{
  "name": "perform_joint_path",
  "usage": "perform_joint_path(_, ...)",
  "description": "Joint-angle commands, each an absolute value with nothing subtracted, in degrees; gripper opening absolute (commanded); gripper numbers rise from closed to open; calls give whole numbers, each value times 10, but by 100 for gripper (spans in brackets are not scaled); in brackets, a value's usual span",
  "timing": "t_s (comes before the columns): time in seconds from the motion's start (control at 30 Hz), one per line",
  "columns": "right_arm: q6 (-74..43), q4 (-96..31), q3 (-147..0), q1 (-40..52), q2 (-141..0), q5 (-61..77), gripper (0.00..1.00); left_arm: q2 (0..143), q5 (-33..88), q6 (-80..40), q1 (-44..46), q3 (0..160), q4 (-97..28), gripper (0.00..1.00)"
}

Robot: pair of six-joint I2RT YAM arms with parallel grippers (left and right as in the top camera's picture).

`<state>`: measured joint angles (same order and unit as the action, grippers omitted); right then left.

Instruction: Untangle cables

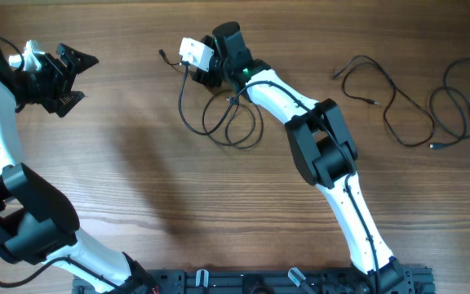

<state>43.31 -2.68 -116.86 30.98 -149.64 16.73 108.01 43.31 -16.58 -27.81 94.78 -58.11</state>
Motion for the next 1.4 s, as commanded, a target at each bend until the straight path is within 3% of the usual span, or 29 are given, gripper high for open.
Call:
perform_joint_path(0.0,399,-12,-1176,314,-1515,181,64,1079,433,-154,-279,946,-581,100)
perform_joint_path(0.07,374,7,-1176,314,-1514,181,50,1079,433,-154,-279,946,-581,100)
perform_joint_path(0.2,357,47,-1177,316,-1490,182,13,1079,433,-154,-279,946,-581,100)
perform_joint_path(0.23,358,51,-1177,317,-1482,181,13,1079,433,-154,-279,946,-581,100)
perform_joint_path(0.27,357,53,-1177,318,-1472,181,19,1079,433,-154,-279,946,-581,100)
perform_joint_path(0.3,357,53,-1177,319,-1457,181,35,1079,433,-154,-279,946,-581,100)
perform_joint_path(0.33,356,51,-1177,319,-1446,181,27,1079,433,-154,-279,946,-581,100)
perform_joint_path(0.37,356,47,-1177,319,-1435,181,8,1079,433,-154,-279,946,-581,100)
perform_joint_path(0.4,356,38,-1177,319,-1422,181,4,1079,433,-154,-279,946,-581,100)
perform_joint_path(0.63,356,-100,-1177,319,-1350,182,4,1079,433,-154,-279,946,-581,100)
perform_joint_path(1.03,348,-542,-1176,314,-1291,179,6,1079,433,-154,-279,946,-581,100)
perform_joint_path(1.37,97,-637,-1175,314,-1292,181,4,1079,433,-154,-279,946,-581,100)
